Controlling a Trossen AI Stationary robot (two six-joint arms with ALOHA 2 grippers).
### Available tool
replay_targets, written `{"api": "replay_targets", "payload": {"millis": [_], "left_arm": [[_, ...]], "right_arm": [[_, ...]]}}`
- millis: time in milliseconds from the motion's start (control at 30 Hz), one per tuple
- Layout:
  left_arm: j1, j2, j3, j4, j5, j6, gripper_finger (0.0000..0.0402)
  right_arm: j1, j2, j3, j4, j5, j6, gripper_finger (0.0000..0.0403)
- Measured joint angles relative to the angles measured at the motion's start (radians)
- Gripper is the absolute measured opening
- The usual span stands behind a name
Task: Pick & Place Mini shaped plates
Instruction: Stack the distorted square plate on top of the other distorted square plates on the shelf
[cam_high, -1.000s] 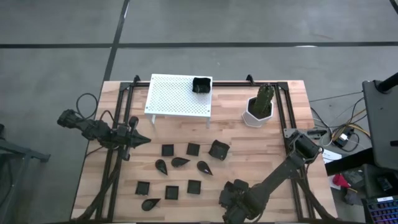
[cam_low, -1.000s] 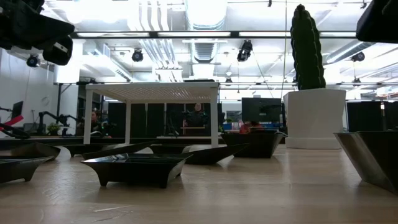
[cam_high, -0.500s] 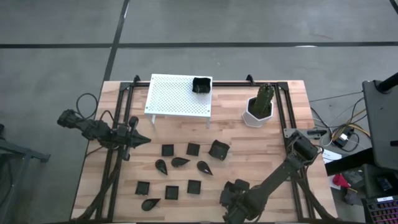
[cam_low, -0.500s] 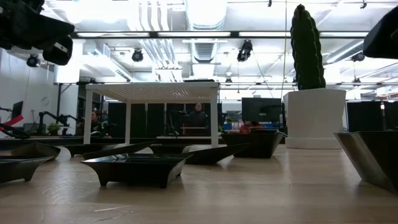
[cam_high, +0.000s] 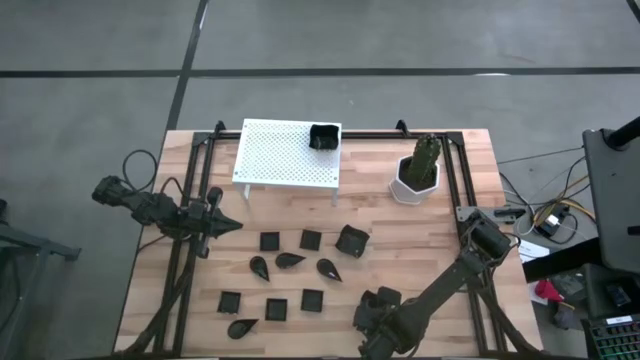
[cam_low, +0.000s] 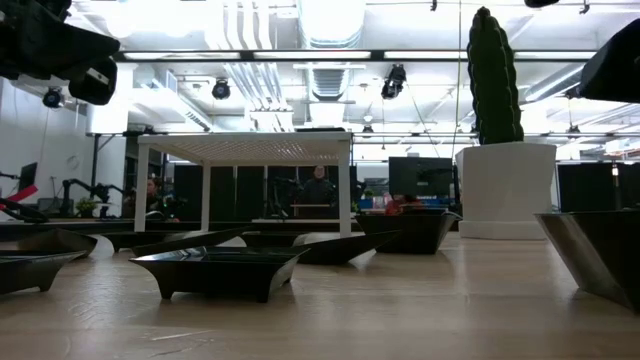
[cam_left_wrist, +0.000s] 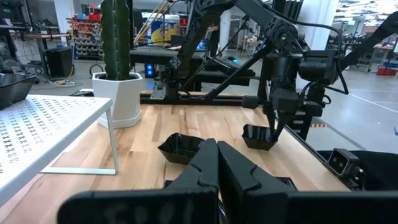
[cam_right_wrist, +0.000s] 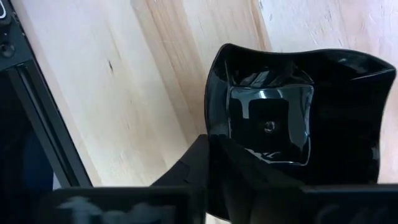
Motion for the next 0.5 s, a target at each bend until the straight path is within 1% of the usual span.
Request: {"api": "replay_targets", "payload": {"millis": [67, 233, 367, 500], "left_arm": [[0.000, 0.000, 0.000, 0.000, 0.000, 0.000, 0.0000], [0.000, 0.000, 0.000, 0.000, 0.000, 0.000, 0.0000], [0.000, 0.000, 0.000, 0.000, 0.000, 0.000, 0.0000], [0.000, 0.000, 0.000, 0.000, 0.000, 0.000, 0.0000]], "right_arm": [[0.000, -0.001, 0.000, 0.000, 0.000, -0.007, 0.0013], [0.000, -0.009, 0.006, -0.018, 0.000, -0.027, 0.0009], [-0.009, -0.010, 0.076, -0.139, 0.008, -0.065, 0.0008], [-0.028, -0.011, 0.182, -0.259, 0.072, -0.139, 0.0008]]}}
